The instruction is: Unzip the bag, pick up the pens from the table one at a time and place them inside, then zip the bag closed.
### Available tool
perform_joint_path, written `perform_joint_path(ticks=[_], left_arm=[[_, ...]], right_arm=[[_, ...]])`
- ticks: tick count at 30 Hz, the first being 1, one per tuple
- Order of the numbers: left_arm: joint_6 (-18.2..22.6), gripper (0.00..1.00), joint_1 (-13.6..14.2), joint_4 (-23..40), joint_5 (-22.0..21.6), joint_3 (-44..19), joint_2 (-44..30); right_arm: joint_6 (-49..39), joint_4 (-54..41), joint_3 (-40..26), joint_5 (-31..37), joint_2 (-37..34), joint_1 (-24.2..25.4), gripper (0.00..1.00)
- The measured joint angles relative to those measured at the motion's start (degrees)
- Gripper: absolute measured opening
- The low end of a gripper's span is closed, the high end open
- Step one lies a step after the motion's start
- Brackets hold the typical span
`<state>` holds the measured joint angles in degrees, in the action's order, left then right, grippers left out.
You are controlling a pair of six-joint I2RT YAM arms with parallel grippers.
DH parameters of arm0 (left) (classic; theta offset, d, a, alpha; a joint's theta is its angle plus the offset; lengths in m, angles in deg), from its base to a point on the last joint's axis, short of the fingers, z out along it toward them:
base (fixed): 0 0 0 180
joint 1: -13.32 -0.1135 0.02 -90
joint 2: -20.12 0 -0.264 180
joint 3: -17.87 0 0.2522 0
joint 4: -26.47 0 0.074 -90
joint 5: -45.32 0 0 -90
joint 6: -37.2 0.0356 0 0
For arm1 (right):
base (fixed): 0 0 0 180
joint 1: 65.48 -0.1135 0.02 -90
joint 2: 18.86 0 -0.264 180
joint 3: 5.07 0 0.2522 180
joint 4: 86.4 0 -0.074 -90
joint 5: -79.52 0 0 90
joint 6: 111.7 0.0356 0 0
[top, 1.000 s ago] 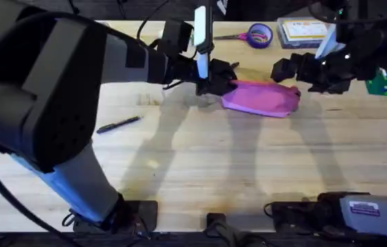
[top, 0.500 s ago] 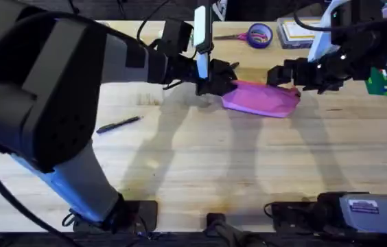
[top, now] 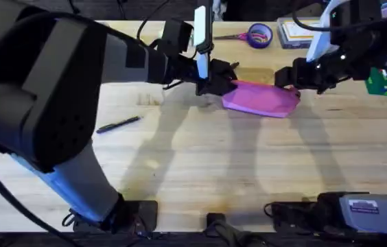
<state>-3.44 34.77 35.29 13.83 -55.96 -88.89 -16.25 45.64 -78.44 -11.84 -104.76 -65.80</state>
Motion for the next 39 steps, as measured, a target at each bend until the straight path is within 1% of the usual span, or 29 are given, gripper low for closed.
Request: perform_joint_path(ticks=[3, 7, 10, 12, 25, 32, 33, 39], left_arm=[[0.0, 0.042, 0.0, 0.0, 0.0, 0.0, 0.0], [0.0, 0.042, 0.0, 0.0, 0.0, 0.0, 0.0], [0.0, 0.042, 0.0, 0.0, 0.0, 0.0, 0.0], [0.0, 0.042, 0.0, 0.0, 0.0, 0.0, 0.0], [0.0, 0.042, 0.0, 0.0, 0.0, 0.0, 0.0], [0.0, 0.042, 0.0, 0.0, 0.0, 0.0, 0.0], [0.0, 0.042, 0.0, 0.0, 0.0, 0.0, 0.0], [0.0, 0.042, 0.0, 0.0, 0.0, 0.0, 0.0]], right_arm=[[-0.1, -0.1, 0.0, 0.0, 0.0, 0.0, 0.306], [-0.3, -0.1, 0.0, 0.0, 0.0, 0.0, 0.19], [-0.4, -0.1, 0.0, 0.0, 0.0, 0.0, 0.079], [-0.4, -0.1, 0.0, 0.0, 0.0, 0.0, 0.04], [-0.4, -0.1, 0.0, 0.0, 0.4, 0.0, 0.034], [-0.4, -0.1, 0.0, 0.0, 5.4, 0.0, 0.033], [-0.4, -0.2, -0.1, 0.0, 7.2, 0.0, 0.033], [-0.4, -0.6, -0.1, 0.0, 8.4, 0.0, 0.032]])
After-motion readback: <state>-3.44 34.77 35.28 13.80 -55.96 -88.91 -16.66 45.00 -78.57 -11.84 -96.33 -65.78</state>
